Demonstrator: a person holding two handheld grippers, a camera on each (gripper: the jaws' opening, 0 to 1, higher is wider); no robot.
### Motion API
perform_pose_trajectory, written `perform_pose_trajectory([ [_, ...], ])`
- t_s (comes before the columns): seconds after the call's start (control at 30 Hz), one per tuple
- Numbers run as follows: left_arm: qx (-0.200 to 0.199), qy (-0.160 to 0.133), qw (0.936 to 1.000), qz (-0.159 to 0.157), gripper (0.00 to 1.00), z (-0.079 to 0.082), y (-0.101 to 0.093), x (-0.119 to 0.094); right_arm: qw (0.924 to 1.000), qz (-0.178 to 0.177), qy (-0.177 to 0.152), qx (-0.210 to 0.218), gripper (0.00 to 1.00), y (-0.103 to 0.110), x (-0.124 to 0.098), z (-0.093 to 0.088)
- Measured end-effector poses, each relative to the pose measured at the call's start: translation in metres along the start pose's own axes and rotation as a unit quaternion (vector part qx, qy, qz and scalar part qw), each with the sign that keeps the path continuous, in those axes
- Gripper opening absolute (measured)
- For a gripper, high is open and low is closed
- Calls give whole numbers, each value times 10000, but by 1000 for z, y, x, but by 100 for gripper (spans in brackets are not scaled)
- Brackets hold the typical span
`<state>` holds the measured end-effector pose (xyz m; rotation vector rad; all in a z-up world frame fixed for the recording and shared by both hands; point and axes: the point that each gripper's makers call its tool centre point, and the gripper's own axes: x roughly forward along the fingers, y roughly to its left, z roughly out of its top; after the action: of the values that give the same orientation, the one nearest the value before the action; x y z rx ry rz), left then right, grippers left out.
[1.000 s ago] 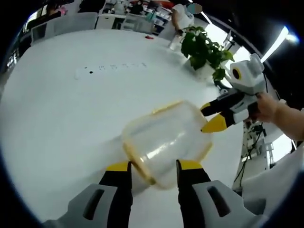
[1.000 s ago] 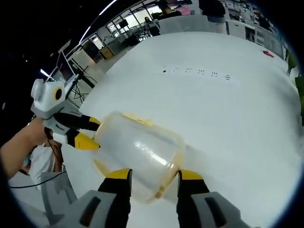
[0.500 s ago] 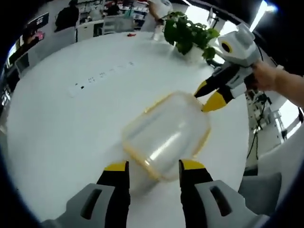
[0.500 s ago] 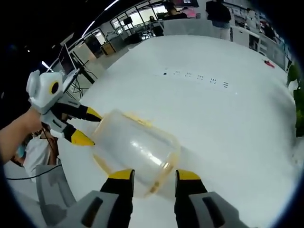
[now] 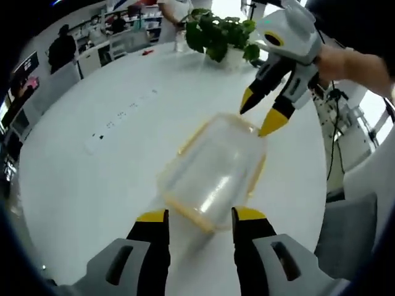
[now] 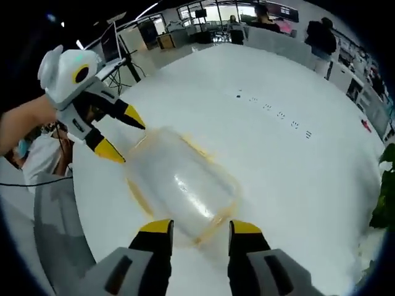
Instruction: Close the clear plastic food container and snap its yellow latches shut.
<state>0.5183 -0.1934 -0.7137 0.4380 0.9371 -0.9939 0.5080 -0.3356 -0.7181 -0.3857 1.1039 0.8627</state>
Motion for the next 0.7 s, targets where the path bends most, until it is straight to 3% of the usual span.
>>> perform_pose_trajectory([
  [0.23,303,237,9992,-110,38,-4,-3,-2,9990,115,76,-426,34,7,0,3],
  [0.5,553,178,9983,-84,37,4,1,-6,9954,135,266,-912,34,10,3,4],
  [0.7,970,288,9948,-94,36,3,1,-6,9883,101,350,-1479,34,10,5,5],
])
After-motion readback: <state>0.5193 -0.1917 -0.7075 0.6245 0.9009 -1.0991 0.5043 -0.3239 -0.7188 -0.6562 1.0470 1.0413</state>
